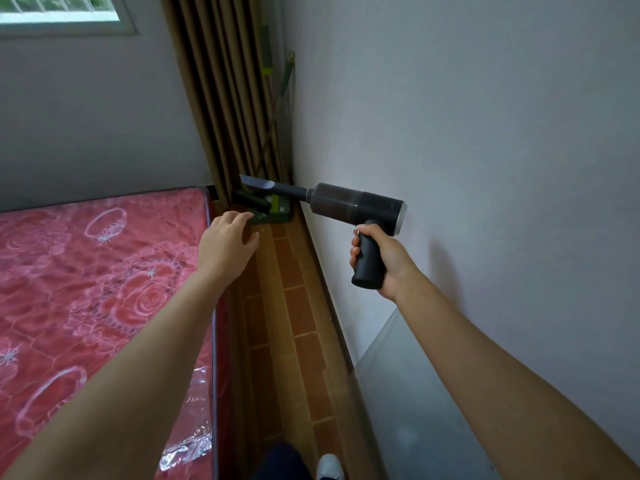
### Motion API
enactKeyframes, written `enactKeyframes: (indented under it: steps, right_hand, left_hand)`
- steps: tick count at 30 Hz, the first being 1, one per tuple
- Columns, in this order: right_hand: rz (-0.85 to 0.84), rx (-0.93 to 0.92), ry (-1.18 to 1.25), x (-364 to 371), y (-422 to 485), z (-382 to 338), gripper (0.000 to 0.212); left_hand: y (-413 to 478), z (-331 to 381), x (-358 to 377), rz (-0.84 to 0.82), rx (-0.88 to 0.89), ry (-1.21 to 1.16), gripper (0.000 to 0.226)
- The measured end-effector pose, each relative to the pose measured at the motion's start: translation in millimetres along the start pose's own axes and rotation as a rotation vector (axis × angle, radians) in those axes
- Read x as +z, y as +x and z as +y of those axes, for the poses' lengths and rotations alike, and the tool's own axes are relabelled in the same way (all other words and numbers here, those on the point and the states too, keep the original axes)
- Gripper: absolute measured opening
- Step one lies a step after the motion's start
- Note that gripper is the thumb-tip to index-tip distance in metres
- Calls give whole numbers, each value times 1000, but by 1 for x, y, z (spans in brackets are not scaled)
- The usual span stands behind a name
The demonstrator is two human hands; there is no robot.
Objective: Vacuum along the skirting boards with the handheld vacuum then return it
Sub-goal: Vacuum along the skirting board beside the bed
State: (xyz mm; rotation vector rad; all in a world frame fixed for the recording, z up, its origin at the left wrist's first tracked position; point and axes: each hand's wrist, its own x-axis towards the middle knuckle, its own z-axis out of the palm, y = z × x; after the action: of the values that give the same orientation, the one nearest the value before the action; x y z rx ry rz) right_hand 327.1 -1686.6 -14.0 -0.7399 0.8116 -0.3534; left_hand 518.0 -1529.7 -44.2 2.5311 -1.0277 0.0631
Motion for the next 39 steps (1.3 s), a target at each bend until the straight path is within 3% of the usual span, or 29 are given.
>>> enactKeyframes:
  steps: [24, 39]
  right_hand:
    - [80, -37, 67, 114, 171, -46, 9]
    - [90, 10, 33, 116, 240, -61, 12]
  left_hand:
    - [247, -84, 21, -128, 145, -33, 45]
    - [288, -107, 55, -138, 118, -72, 41]
